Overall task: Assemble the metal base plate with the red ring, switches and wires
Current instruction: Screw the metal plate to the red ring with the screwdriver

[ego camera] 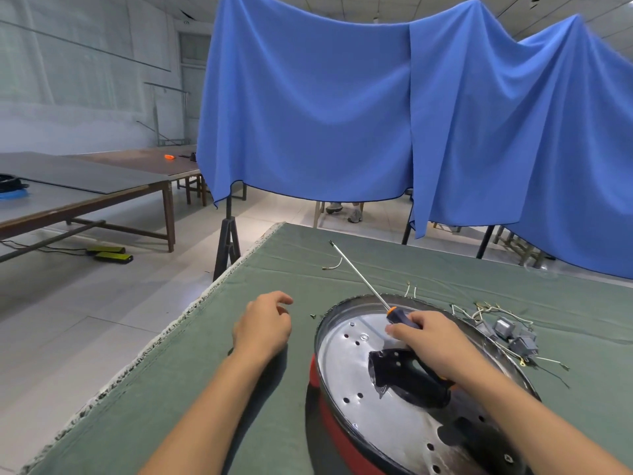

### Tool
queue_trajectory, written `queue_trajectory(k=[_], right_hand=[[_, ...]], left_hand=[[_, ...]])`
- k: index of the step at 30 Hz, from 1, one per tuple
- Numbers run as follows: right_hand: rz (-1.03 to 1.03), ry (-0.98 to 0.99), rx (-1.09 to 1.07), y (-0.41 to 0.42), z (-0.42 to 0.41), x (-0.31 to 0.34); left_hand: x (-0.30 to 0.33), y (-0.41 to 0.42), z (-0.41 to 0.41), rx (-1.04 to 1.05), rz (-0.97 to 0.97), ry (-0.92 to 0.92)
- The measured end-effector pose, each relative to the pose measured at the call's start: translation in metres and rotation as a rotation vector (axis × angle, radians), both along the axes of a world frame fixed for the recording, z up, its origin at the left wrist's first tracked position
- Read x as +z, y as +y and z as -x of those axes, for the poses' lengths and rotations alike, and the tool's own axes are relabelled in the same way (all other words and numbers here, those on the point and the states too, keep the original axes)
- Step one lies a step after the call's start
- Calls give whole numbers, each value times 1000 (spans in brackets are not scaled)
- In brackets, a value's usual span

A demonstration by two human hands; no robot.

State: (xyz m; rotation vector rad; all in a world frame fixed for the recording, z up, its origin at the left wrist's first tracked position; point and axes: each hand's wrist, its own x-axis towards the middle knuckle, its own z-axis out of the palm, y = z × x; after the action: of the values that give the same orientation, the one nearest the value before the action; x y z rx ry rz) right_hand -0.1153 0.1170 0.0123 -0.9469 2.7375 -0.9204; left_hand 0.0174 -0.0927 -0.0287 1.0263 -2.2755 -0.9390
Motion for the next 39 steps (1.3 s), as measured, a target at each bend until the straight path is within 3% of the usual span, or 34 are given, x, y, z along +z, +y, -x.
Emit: queue_trajectory(k=[3,6,23,26,30,32,36,39], right_hand=[[-13,-5,1,-1,0,0],[-42,46,-8,-2,-3,-1],[-38,34,10,1,-9,3],[-29,26,11,1,-9,2],[-22,23,4,1,-9,3],[-32,26,8,1,-10,3],[-37,25,13,1,-11,3],[-45,29,19,1,-11,3]], left_hand=[[-6,6,10,-175,269,-256],[-8,13,19,-248,428,-337],[-20,6,25,-63,423,-131],[-16,6,21,-43,230,86],[0,9,13,7,-341,579],[5,10,10,50,-456,646],[5,13,8,51,-573,587],[11,15,6,14,-807,687]])
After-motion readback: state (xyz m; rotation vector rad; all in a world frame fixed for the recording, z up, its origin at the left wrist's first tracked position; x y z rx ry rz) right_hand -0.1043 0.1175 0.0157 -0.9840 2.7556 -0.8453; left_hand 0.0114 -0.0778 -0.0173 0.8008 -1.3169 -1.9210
